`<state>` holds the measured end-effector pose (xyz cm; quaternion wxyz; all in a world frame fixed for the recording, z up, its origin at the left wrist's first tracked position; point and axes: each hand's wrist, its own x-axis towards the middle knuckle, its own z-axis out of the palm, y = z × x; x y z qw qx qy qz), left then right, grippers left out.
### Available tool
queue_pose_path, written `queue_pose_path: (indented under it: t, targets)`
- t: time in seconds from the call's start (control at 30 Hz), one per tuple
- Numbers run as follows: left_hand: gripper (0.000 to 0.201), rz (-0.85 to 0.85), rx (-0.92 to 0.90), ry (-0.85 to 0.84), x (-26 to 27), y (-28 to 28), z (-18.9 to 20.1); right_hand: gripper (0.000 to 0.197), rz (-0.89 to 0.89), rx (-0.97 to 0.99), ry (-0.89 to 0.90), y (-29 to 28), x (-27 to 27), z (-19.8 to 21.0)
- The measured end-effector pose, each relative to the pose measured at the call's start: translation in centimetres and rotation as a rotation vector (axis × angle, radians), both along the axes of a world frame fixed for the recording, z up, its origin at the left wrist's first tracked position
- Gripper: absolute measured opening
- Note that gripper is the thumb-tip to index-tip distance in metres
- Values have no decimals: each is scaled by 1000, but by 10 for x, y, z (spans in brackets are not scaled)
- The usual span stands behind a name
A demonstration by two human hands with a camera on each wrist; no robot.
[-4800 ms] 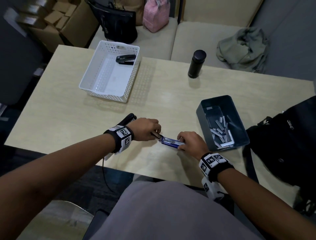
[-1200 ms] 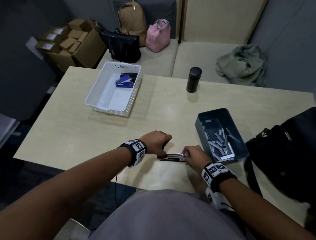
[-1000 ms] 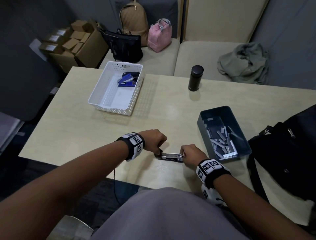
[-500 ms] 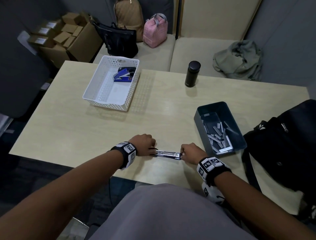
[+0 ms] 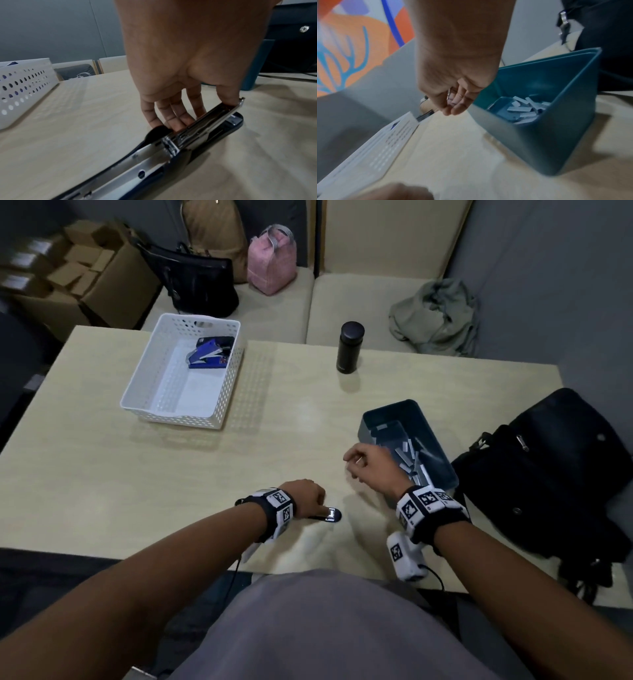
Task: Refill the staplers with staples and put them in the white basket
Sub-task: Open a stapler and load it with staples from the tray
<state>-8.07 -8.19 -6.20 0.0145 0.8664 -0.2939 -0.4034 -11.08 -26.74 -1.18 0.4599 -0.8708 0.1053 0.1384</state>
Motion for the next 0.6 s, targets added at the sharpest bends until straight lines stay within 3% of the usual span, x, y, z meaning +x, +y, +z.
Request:
queue_pose_path:
  t: [0.1, 0.23, 0.33, 0.43, 0.6]
  targets:
    - [57, -27, -4, 17, 4, 0, -1, 9, -192, 14, -85, -31, 4, 7]
    - [65, -27, -7, 53, 8, -1, -5, 19, -258, -190, 8, -82, 1, -5]
    - [56, -14, -16, 71, 10, -5, -7, 23, -139, -336, 140, -102, 0, -19]
    - [41, -16, -14, 82, 12, -6, -9, 15, 54, -459, 266, -105, -1, -30]
    - [48, -23, -52, 142, 16, -3, -9, 21, 226, -689, 277, -93, 2, -36]
